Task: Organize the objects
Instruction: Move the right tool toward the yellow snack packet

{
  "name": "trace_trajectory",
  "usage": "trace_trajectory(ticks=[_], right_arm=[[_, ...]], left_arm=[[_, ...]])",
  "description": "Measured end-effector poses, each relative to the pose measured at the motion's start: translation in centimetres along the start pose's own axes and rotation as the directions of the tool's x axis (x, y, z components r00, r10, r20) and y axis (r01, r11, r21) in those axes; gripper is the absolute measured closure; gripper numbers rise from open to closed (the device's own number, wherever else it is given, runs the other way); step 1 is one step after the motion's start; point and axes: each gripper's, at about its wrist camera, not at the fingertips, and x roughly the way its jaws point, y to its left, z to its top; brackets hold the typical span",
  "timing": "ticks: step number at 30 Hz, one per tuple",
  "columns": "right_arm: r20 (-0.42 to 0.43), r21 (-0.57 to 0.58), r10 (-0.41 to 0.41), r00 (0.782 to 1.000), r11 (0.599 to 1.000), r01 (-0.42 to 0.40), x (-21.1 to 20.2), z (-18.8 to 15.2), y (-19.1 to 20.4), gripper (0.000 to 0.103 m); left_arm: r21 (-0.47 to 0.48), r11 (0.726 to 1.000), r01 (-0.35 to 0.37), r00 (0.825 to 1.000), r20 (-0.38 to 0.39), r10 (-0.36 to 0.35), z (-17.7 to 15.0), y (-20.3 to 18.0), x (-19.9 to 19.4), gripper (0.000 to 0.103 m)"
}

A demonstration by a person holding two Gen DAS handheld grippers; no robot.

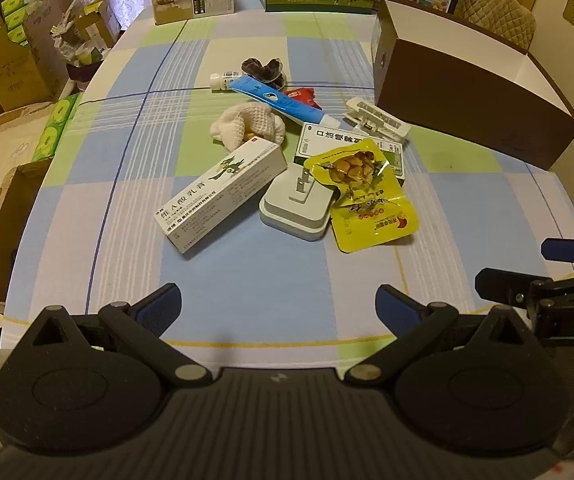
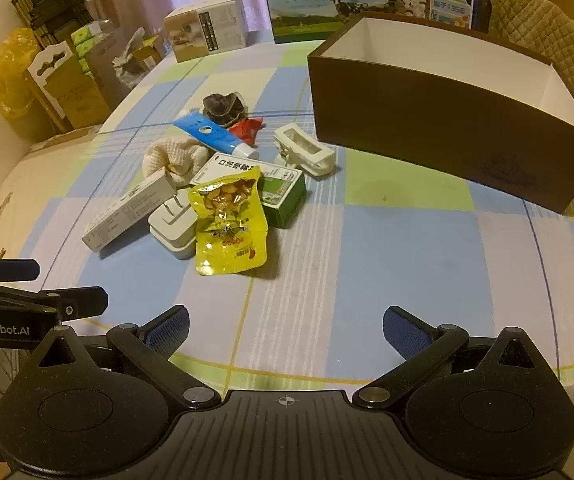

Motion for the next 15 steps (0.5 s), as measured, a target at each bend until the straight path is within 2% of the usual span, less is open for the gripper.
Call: trace_trajectory(ticks=[15], right_arm=[[0.018,-0.022,0.063,0.998,0.998,-0.063,2.1,1.5,0.9,0.002]], left_arm=[[-0.004,0.999,-0.039,0.999,0.011,0.039,1.4,1.2,1.3,0.001]])
